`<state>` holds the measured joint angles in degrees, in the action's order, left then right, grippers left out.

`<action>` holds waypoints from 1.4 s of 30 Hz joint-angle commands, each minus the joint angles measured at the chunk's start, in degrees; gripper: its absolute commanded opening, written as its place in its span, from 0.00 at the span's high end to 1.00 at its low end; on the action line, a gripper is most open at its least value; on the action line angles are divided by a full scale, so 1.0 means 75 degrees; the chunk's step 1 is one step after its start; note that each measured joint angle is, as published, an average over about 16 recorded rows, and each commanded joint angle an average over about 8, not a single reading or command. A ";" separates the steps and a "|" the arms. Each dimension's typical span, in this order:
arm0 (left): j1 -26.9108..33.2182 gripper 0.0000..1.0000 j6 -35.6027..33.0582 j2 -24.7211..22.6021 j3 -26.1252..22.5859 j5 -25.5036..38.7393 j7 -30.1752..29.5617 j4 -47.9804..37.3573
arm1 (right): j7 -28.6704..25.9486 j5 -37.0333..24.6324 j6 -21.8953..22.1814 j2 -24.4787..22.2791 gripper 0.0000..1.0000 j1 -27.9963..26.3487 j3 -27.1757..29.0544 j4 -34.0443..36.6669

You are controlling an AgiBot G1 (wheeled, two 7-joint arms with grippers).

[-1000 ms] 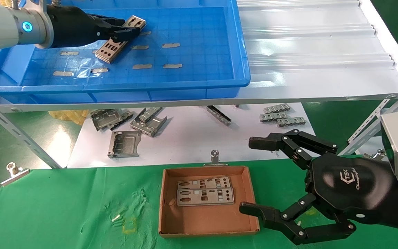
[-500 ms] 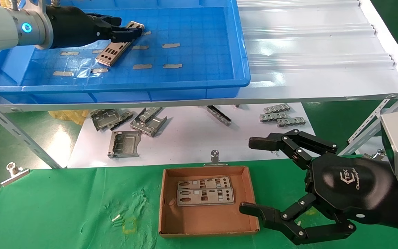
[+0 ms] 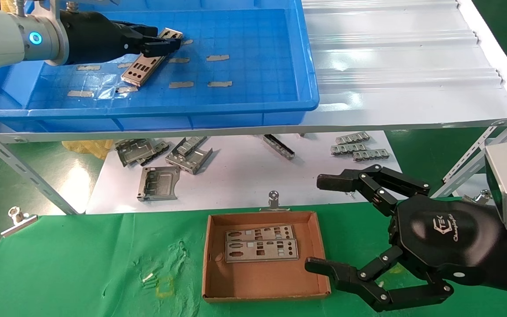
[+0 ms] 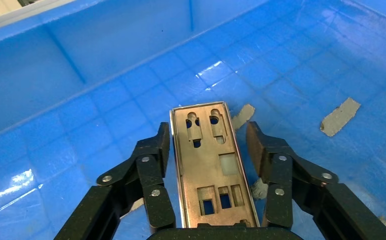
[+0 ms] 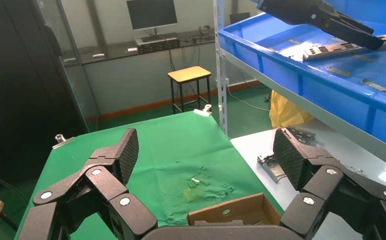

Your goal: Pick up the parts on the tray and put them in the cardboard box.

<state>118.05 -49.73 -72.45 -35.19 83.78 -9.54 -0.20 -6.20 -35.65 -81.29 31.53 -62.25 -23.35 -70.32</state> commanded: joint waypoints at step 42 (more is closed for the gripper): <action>0.0180 1.00 -0.1328 0.0487 0.0479 -0.0701 0.0469 0.0405 | 0.0000 0.0000 0.0000 0.0000 0.00 0.0000 0.0000 0.0000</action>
<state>119.29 -60.26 -68.77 -31.60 78.50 -5.90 2.85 -6.20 -35.65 -81.29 31.53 -62.25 -23.35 -70.32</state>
